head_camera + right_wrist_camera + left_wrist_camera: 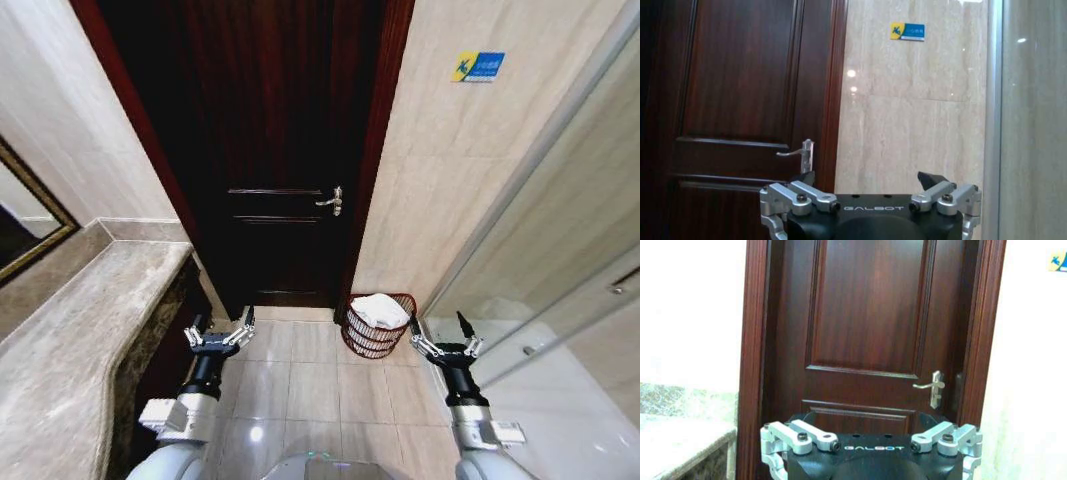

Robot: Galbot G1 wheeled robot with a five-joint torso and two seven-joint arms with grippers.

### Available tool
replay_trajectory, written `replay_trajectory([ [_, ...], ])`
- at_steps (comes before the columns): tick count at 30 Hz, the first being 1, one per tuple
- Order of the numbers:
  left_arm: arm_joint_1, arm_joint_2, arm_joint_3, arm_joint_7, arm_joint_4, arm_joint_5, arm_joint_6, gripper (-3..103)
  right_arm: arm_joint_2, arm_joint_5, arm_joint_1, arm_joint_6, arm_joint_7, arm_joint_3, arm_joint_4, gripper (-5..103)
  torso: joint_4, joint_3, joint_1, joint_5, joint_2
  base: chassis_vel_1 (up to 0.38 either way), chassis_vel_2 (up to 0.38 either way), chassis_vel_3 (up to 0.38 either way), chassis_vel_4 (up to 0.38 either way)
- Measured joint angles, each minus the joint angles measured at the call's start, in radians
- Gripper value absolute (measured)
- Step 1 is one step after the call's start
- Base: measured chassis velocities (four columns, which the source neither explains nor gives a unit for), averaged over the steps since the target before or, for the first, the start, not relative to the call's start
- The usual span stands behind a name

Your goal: Discard the used towel into the hamper.

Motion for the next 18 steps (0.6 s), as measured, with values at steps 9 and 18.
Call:
replay_trajectory([
  [9,0.0,0.0,0.0,0.0,0.0,0.0,0.0,100,0.0,0.0,0.0,0.0,0.0,0.0,0.0,100,0.0002,0.001,0.002,0.0001,-0.001,-0.034,0.043,0.047,-0.022],
  [18,0.0,0.0,0.0,0.0,0.0,0.0,0.0,100,0.0,0.0,0.0,0.0,0.0,0.0,0.0,100,0.0,0.0,0.001,0.0001,-0.001,0.0,0.0,0.0,0.0],
])
